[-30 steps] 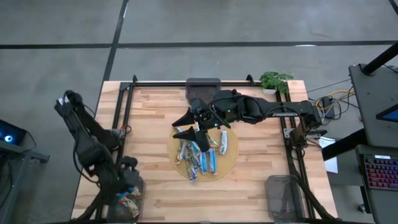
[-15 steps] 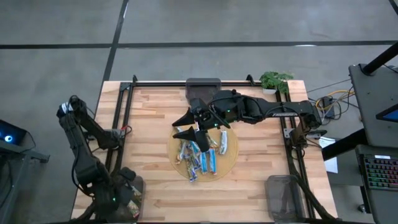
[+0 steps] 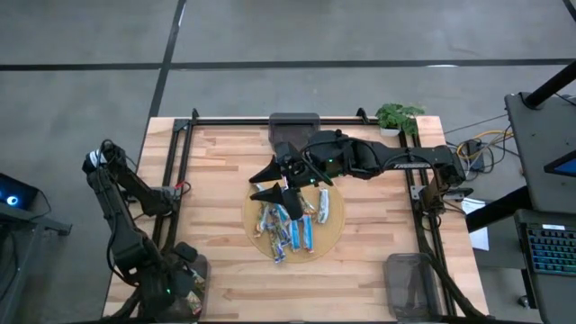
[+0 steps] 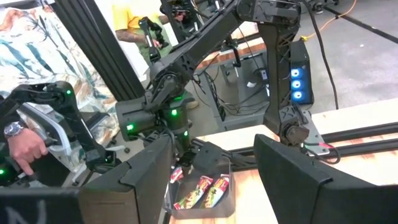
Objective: Pick and place Granola Bars by type
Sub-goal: Put the red granola bar into the left black bin
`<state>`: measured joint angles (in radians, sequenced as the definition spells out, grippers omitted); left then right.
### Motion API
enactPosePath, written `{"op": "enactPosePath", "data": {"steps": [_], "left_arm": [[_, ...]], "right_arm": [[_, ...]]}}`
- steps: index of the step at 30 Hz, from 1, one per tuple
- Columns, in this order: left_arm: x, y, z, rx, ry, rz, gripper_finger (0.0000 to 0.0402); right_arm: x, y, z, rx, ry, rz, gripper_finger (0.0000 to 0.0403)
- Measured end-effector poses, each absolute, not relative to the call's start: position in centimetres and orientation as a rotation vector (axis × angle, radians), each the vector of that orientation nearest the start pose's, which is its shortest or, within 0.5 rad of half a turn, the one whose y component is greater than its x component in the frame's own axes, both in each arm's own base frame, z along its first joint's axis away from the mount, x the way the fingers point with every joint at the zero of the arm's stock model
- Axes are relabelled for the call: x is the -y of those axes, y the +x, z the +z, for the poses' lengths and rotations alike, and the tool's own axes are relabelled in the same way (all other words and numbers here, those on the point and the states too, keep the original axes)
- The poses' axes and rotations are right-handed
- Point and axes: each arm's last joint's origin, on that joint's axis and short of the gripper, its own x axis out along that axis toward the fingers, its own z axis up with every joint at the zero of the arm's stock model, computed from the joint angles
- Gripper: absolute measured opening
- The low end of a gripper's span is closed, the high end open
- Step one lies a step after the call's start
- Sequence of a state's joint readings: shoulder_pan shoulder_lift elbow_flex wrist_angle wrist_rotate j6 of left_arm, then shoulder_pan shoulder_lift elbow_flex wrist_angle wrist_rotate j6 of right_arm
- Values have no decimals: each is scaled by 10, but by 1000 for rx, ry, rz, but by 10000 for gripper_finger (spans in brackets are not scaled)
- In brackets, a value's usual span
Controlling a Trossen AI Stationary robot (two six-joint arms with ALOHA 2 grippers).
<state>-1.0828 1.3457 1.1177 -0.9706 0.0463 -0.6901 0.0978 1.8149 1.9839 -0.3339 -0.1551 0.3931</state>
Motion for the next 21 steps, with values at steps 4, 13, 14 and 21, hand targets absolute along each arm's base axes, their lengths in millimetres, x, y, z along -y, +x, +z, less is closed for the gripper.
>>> {"op": "enactPosePath", "data": {"steps": [4, 13, 14, 21], "left_arm": [[219, 115, 272, -1340, 67, -547, 83], [218, 114, 271, -1360, 69, -549, 132], [218, 114, 271, -1365, 68, -551, 132], [217, 112, 270, -1404, 73, -578, 121]], "right_arm": [[-45, 408, 444, -212, 395, 217, 219], [-45, 408, 444, -213, 395, 217, 219], [-45, 408, 444, -213, 395, 217, 219], [-45, 408, 444, -213, 395, 217, 219]]}}
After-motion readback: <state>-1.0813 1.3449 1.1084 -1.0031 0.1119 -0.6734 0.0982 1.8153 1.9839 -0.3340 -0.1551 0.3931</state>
